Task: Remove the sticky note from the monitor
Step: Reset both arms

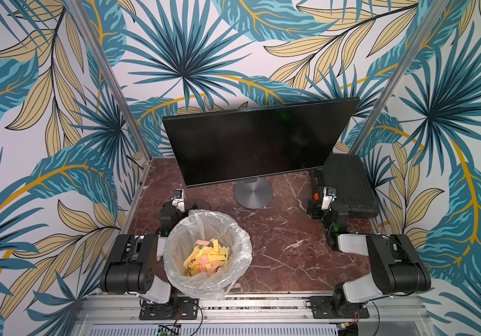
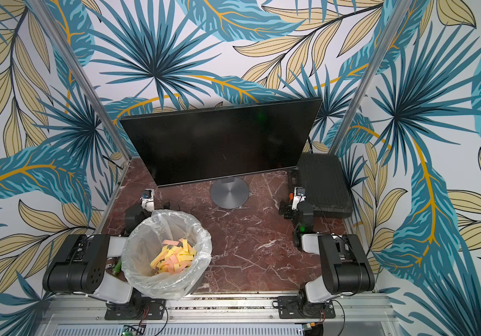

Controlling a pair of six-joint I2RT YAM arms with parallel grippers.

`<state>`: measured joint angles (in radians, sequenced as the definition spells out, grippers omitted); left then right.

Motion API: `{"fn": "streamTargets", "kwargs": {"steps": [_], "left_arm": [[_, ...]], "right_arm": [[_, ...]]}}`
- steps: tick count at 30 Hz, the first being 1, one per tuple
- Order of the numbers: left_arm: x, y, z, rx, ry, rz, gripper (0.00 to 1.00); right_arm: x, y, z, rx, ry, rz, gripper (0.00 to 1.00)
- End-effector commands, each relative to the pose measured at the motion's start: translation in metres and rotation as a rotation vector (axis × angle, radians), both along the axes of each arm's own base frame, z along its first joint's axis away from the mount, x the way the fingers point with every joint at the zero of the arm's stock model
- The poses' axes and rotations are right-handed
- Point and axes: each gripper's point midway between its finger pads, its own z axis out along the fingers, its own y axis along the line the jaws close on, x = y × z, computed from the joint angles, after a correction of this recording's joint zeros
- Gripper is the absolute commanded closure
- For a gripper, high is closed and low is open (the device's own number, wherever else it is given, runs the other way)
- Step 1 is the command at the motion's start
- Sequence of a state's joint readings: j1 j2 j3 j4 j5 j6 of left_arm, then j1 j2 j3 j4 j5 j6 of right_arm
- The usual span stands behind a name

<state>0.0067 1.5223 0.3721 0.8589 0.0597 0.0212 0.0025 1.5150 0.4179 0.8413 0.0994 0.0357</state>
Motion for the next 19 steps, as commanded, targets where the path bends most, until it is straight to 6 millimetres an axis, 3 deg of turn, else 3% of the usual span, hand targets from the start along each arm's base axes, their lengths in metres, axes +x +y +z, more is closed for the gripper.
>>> {"fn": "streamTargets", "kwargs": {"steps": [1, 19], "left_arm": [[0.0053, -0.0017, 0.0071, 0.028, -0.011, 0.000, 0.00], [0.0054, -0.0019, 0.0072, 0.028, -0.011, 0.000, 0.00]], "right_arm": [[-0.0022, 0.0019, 0.0014, -0.013, -0.018, 0.006, 0.00], [-0.0018, 0.0025, 0.0009, -0.016, -0.013, 0.008, 0.00]]}}
